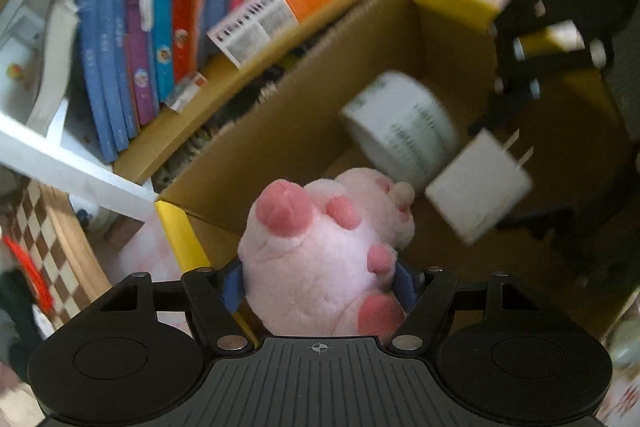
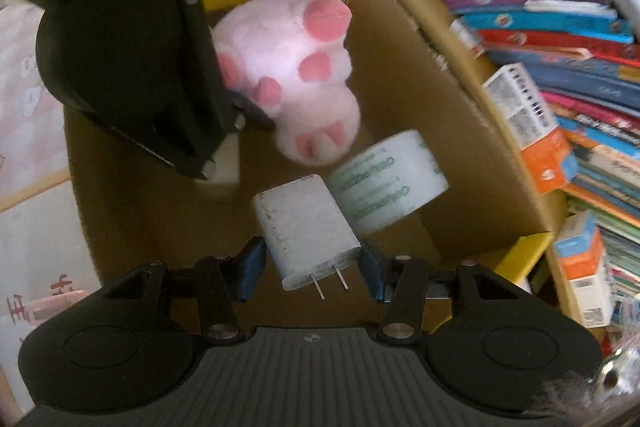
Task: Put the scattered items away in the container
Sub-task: 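Lower the plush into the yellow box with the left tool while the right tool releases the charger inside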
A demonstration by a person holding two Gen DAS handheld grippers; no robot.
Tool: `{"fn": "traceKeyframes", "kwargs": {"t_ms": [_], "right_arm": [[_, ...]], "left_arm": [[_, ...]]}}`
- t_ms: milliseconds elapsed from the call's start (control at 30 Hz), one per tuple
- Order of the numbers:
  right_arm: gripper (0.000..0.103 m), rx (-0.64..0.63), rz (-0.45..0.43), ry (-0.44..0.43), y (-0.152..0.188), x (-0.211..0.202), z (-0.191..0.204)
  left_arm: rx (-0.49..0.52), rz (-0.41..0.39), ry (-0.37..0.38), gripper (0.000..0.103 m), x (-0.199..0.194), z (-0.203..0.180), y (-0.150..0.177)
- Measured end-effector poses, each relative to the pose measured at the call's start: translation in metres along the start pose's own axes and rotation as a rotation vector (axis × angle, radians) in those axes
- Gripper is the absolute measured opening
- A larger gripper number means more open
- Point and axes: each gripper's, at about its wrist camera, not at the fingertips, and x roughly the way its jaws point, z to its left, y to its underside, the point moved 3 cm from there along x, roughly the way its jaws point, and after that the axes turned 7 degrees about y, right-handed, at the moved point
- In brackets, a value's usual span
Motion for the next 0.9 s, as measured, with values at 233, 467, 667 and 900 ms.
{"fn": "traceKeyframes", "kwargs": {"t_ms": [233,467,667,900], "right_arm": [[0.049,-0.040,0.051,-0.026,-0.002,0.020,0.002],[0.049,-0.040,0.065,-0.050,-0.003,0.030,0.002],[0.049,-0.011,0.065,-0.061,-0.003,0.031,-0.001],[0.052,0.030,0.042,-0.059,-0.005,0.028,-0.004]], "left_arm": [[0.001,0.022,-0.023,0.071,0.012,0.005,-0.005],[0.001,0.042,-0.016,0.072,0.026,0.007,-0.011],[-0.010,0.039,-0.004,0.076,0.029,0.006,-0.009],[-0.013,0.020,0.002,0.080,0.022,0.005,-0.009]]}}
